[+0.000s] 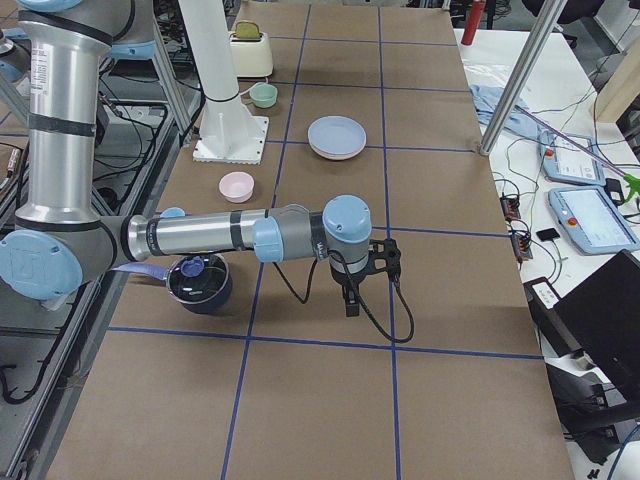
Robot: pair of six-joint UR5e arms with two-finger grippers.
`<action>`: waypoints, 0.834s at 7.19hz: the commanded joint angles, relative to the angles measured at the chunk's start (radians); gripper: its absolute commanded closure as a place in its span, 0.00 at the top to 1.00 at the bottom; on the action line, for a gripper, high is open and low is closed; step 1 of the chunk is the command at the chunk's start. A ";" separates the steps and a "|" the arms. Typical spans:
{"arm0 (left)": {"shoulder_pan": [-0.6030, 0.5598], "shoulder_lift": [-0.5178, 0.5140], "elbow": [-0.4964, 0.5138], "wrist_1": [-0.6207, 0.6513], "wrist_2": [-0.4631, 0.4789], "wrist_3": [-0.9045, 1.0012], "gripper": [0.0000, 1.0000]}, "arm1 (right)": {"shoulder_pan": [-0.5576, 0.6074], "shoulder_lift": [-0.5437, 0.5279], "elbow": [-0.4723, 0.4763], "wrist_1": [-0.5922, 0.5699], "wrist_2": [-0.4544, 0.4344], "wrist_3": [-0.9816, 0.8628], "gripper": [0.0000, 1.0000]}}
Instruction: Stack three plates with pink and blue
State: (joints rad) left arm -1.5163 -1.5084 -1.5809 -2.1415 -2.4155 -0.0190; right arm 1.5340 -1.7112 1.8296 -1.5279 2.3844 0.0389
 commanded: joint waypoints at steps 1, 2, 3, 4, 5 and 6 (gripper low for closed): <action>-0.002 0.005 0.009 0.000 0.038 0.001 1.00 | 0.000 -0.004 -0.001 0.000 -0.004 -0.001 1.00; -0.011 0.020 0.006 0.000 0.036 0.002 1.00 | 0.000 -0.020 0.002 0.000 -0.005 -0.002 1.00; -0.012 0.031 0.009 0.000 0.038 0.002 1.00 | -0.005 -0.022 -0.003 -0.002 -0.013 -0.002 1.00; -0.012 0.028 0.009 0.000 0.039 0.001 1.00 | -0.009 -0.012 0.000 0.000 -0.011 -0.002 1.00; -0.012 0.030 0.009 0.000 0.039 0.001 1.00 | -0.009 -0.010 0.002 0.000 -0.011 -0.004 1.00; -0.012 0.034 0.007 0.000 0.038 0.001 1.00 | -0.009 -0.010 0.000 0.002 -0.011 -0.004 1.00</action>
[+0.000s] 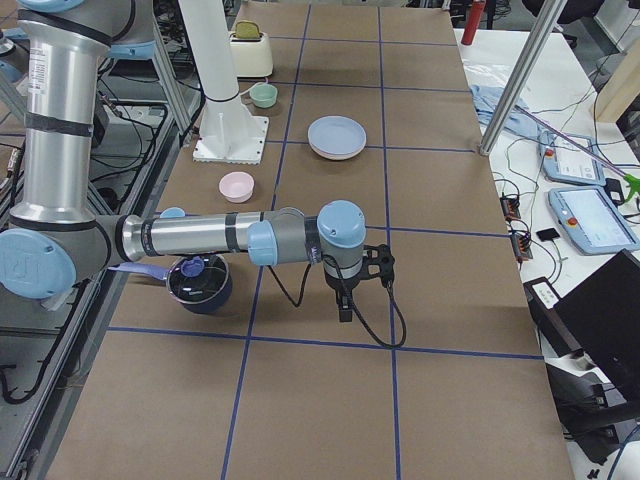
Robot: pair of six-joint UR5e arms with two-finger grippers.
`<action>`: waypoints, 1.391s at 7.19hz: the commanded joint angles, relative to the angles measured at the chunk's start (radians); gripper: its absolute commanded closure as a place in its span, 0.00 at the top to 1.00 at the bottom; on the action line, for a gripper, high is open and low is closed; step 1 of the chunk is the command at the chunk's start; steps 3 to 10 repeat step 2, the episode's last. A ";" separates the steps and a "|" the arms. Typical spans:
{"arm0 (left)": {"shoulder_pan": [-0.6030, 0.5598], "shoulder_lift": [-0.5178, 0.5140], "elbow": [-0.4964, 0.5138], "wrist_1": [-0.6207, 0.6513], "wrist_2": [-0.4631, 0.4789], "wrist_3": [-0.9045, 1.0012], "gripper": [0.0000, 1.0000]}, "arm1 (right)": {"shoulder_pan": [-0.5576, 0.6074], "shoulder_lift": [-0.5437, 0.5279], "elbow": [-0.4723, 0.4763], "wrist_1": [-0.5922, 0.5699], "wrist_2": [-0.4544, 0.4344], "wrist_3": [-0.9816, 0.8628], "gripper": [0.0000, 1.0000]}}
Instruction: Stack three plates with pink and blue
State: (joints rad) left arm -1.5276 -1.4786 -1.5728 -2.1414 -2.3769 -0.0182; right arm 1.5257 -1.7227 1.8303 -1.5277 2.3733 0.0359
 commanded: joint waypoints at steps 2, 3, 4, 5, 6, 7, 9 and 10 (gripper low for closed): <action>0.000 -0.009 -0.010 -0.002 0.002 0.000 1.00 | -0.001 0.002 0.003 0.001 0.009 -0.001 1.00; 0.000 -0.009 -0.010 -0.002 0.002 0.000 1.00 | -0.001 0.002 0.003 0.001 0.009 -0.001 1.00; 0.000 -0.009 -0.010 -0.002 0.002 0.000 1.00 | -0.001 0.002 0.003 0.001 0.009 -0.001 1.00; 0.000 -0.009 -0.010 -0.002 0.002 0.000 1.00 | -0.001 0.002 0.003 0.001 0.009 -0.001 1.00; 0.000 -0.009 -0.010 -0.002 0.002 0.000 1.00 | -0.001 0.002 0.003 0.001 0.009 -0.001 1.00; 0.000 -0.009 -0.010 -0.002 0.002 0.000 1.00 | -0.001 0.002 0.003 0.001 0.009 -0.001 1.00; 0.000 -0.009 -0.010 -0.002 0.002 0.000 1.00 | -0.001 0.002 0.003 0.001 0.009 -0.001 1.00; 0.000 -0.009 -0.010 -0.002 0.002 0.000 1.00 | -0.001 0.002 0.003 0.001 0.009 -0.001 1.00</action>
